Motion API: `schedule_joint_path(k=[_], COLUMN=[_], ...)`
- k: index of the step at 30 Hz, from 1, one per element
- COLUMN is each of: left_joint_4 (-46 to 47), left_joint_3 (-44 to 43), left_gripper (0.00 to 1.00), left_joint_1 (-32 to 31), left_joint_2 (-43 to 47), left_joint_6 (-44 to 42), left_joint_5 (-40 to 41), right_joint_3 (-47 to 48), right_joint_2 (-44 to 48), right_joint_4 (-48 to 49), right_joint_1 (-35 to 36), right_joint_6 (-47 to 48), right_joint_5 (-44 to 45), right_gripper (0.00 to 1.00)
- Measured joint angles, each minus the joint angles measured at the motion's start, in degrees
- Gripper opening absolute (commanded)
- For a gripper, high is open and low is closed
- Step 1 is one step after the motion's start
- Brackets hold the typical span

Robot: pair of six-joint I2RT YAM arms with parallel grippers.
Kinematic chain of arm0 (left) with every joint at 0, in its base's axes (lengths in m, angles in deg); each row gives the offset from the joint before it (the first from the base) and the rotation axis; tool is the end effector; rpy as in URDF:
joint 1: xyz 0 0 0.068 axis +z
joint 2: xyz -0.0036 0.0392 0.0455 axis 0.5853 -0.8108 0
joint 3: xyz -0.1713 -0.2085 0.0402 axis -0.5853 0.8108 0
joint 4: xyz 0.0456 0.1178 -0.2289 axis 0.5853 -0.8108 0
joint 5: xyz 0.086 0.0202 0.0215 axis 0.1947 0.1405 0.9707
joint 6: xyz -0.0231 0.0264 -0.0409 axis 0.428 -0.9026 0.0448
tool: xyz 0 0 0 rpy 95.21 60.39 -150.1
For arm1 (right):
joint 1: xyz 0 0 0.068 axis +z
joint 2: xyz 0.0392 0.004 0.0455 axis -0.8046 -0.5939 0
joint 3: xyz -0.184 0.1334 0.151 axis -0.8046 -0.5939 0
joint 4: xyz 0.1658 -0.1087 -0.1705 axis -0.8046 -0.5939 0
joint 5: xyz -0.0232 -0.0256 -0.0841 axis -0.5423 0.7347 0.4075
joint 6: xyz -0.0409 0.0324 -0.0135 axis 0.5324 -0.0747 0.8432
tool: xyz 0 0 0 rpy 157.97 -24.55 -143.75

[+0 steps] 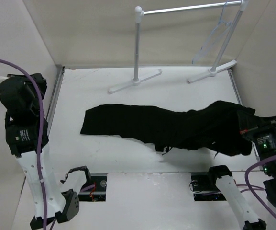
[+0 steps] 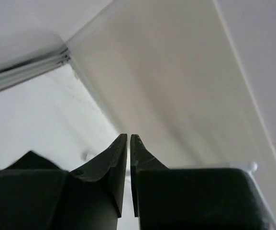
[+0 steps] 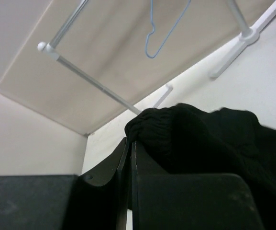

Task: Place the trousers on the hanger
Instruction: Flatten out the trousers at the center of the board.

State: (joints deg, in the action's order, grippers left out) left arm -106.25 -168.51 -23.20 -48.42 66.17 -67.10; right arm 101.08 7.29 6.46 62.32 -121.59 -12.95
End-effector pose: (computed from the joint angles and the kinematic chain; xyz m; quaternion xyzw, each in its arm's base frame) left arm 0.1258 0.0358 0.5416 -0.4310 0.5610 -0.1563 0.6893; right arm -0.0007 -0.0061 0.4675 0.2546 0.6546 0.2478 0.6673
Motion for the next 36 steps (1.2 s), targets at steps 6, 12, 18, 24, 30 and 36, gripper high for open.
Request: schedule_joint_path(k=[6,12,18,24,30,36], left_joint_4=[-0.37,-1.97,3.74,16.94,27.34,32.3], left_joint_3=[22.05,53.92,61.92,63.52,64.76,64.76], left_gripper=[0.27,0.54,0.55,0.54,0.29,0.01], left_joint_1=[-10.38,-11.56,-11.02,-10.19,-8.46,-5.27], left_joint_2=[3.52,2.12,-0.46,-10.25,-16.74,-18.38], left_joint_6=[-2.99,0.79,3.48,4.52,5.75,6.45], left_joint_5=[-0.96,-11.04,-14.53,-13.86,-13.33,-12.72], right_joint_3=[-13.84,-26.36,-27.34,-27.67,-28.5,-30.03], right_joint_2=[-1.22,-7.02,-6.05,-6.93,-7.76,-8.68], right_joint_4=[2.29,2.86,4.09,5.9,7.08,8.92], right_joint_1=[-0.17,-1.01,-1.81,-1.95,-1.44,0.31], right_joint_6=[-0.39,-2.05,-1.92,-1.81,-1.81,-1.84], right_joint_5=[0.85,-1.84,-2.99,-4.33,-5.16,-5.57], right_gripper=[0.06,0.06,0.06,0.06,0.06,0.05])
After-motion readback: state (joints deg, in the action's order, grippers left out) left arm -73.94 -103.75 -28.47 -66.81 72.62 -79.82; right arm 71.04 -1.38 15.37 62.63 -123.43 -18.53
